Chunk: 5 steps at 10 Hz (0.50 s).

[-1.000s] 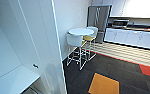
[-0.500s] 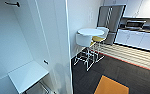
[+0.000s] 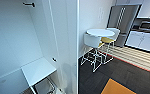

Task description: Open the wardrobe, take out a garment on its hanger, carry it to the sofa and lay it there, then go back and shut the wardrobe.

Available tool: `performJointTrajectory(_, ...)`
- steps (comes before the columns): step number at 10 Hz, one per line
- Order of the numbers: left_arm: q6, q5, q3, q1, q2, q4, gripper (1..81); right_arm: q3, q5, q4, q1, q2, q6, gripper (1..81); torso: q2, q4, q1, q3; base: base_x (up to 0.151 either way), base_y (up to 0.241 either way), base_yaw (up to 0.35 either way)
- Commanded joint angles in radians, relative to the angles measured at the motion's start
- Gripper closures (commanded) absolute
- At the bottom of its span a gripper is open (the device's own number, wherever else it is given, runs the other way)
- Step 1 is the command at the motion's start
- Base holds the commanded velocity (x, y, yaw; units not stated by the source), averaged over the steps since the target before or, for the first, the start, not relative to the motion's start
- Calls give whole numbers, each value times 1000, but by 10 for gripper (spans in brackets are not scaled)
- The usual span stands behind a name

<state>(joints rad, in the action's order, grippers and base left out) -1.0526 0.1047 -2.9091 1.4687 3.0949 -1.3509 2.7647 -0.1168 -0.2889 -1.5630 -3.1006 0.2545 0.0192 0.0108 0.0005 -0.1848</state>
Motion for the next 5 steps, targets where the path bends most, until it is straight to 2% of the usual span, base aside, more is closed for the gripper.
performJointTrajectory(1,0,-42,-5,-31,4,-8,10,-7,51,-6,23,-14,-3,10,0,0,0,0,0,0,260)
performJointTrajectory(5,0,-56,-5,-27,9,-10,10,-7,51,-4,33,-14,-4,10,0,0,0,0,0,0,261)
